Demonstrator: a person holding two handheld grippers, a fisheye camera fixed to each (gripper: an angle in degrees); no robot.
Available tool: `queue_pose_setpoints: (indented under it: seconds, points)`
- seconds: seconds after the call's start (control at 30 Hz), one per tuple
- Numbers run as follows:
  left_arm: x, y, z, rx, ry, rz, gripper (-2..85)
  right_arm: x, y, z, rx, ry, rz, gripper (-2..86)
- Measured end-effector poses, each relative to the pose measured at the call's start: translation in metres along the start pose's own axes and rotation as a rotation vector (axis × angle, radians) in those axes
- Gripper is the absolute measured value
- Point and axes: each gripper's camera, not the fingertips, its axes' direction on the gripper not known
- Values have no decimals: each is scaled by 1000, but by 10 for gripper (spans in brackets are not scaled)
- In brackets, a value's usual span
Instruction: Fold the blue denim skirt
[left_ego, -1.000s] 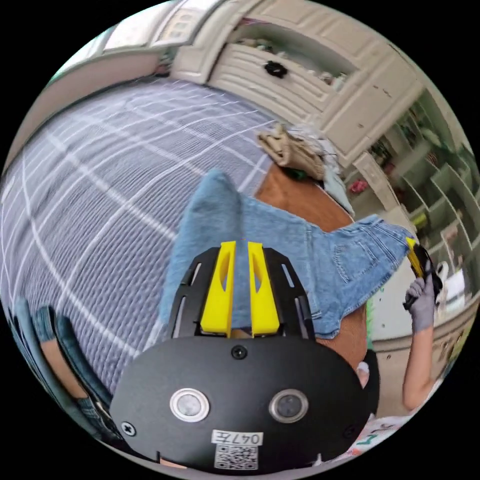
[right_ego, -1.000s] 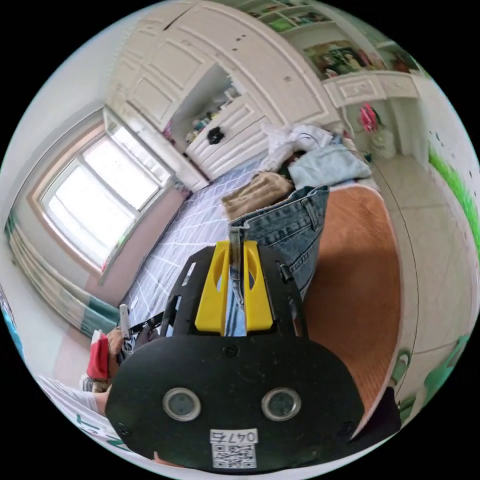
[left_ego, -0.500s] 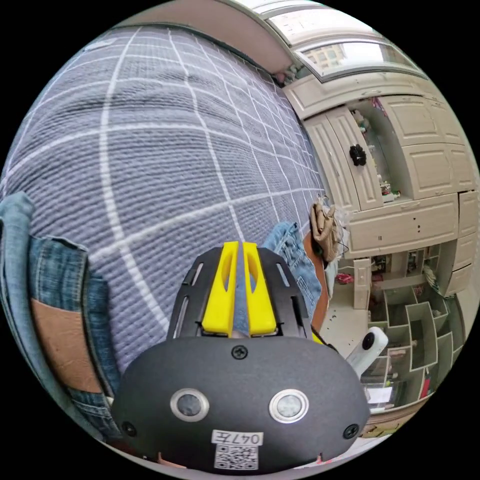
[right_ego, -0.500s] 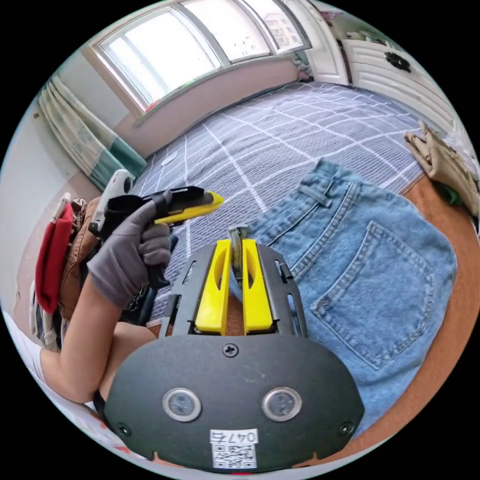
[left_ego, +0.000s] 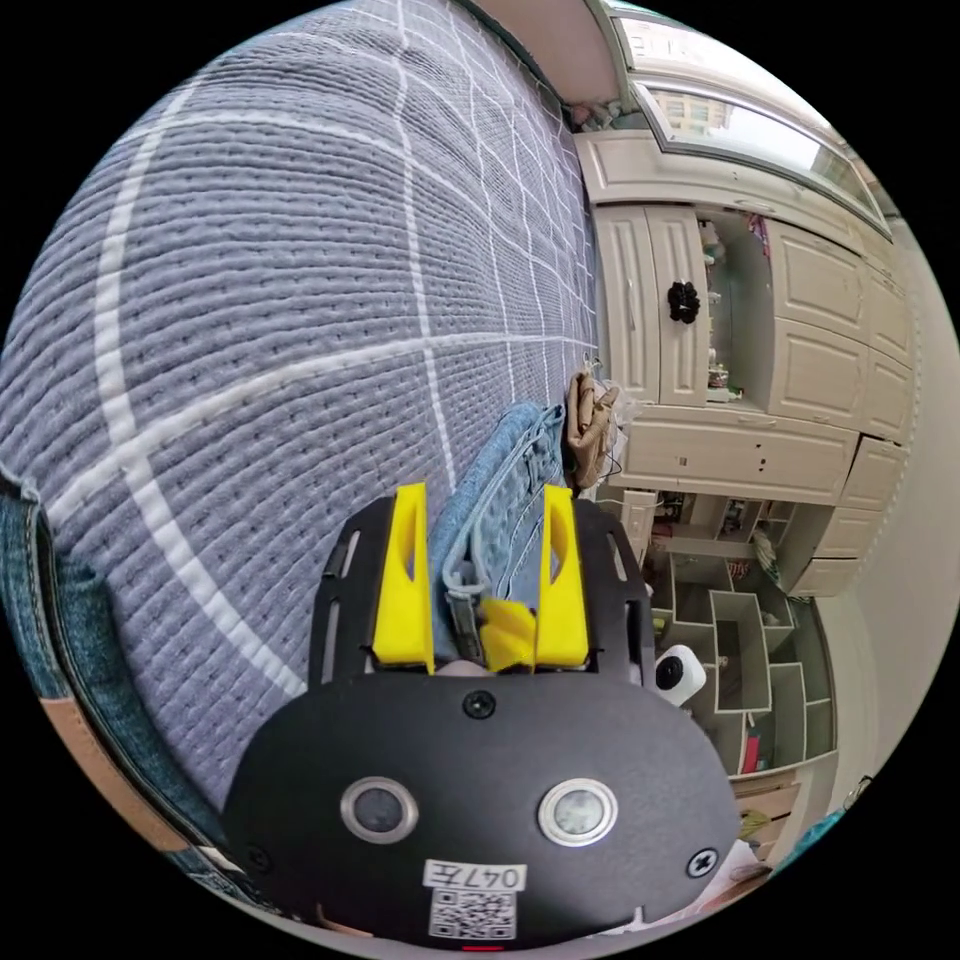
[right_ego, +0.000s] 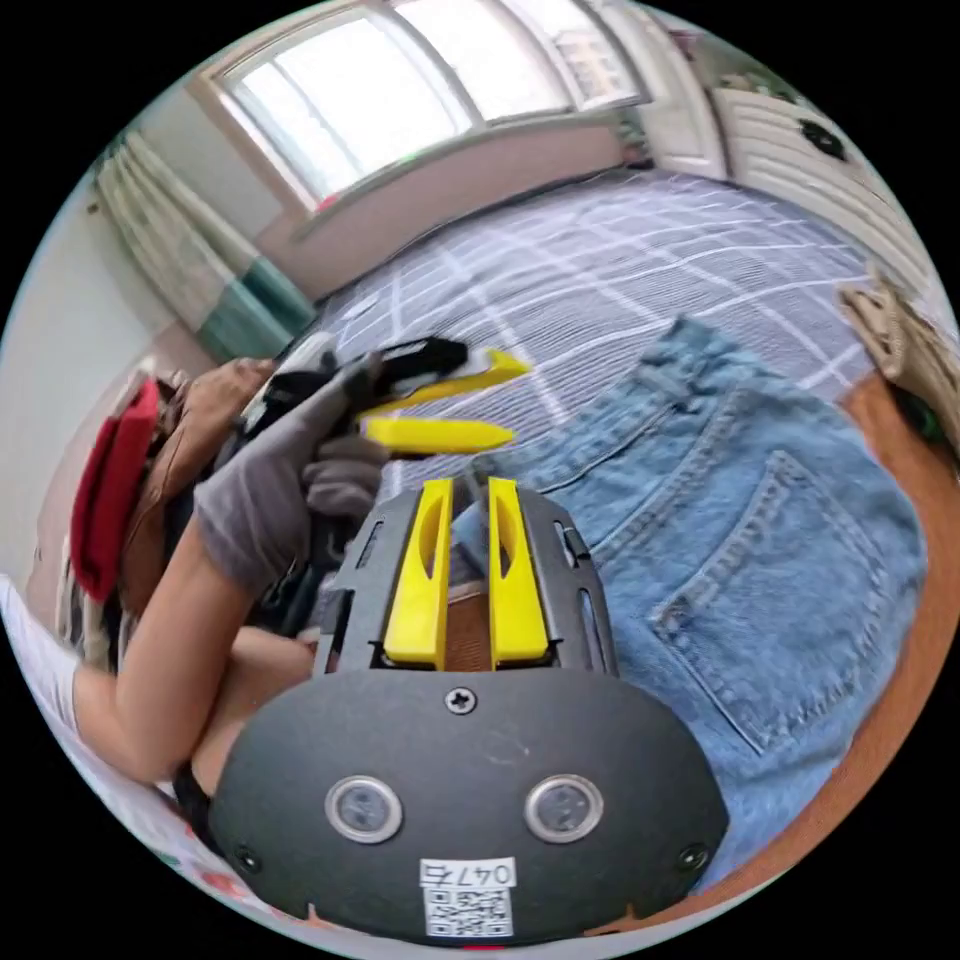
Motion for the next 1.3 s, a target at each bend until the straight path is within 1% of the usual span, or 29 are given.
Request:
queue_pose_setpoints:
  seconds: [0.03,0.1,0.17,0.27,0.33,0.37,0.4,0.43,0.47,0.53,0.67,0.7,0.73,0.83,0.97,1.1,1.17,1.23,1.3]
  points:
    - [-2,2,7,-27,-5,7,159,0,5,4,-15,-88,-44,61]
    - [-2,6,19,-74,-9,24,158,2,16,-9,21,-172,-72,68]
    - [1,10,32,-116,-25,49,155,10,31,-32,58,-161,-76,68]
    - [8,15,56,-162,-83,75,146,42,73,-88,145,-73,12,63]
    - [12,20,73,-172,-111,85,141,82,120,-140,233,46,161,63]
    - [14,22,76,-172,-121,91,140,94,133,-152,253,78,210,64]
    - [20,25,82,-177,-137,107,140,118,161,-174,290,132,312,70]
    - [25,28,89,-183,-150,123,141,142,189,-192,324,165,414,78]
    - [28,29,93,-186,-157,130,142,154,203,-199,335,167,466,82]
    - [37,33,108,-192,-170,146,152,197,251,-212,379,84,625,102]
    - [45,36,129,-199,-139,155,163,244,293,-195,384,-70,753,115]
    - [44,36,135,-198,-125,143,161,257,301,-183,379,-147,775,110]
    - [42,36,141,-198,-111,127,157,268,309,-171,390,-236,792,104]
    - [46,35,159,-208,-120,104,140,286,333,-157,483,-387,833,88]
    - [72,39,185,-224,-194,131,133,295,355,-162,515,-431,788,91]
    - [99,32,235,-248,-210,152,128,300,371,-174,461,-480,718,95]
    - [108,26,258,-255,-182,146,125,304,376,-176,441,-503,711,93]
    - [113,15,296,-272,-86,104,129,314,376,-181,401,-511,710,89]
    - [123,8,319,-271,-70,96,120,321,370,-187,372,-498,698,84]
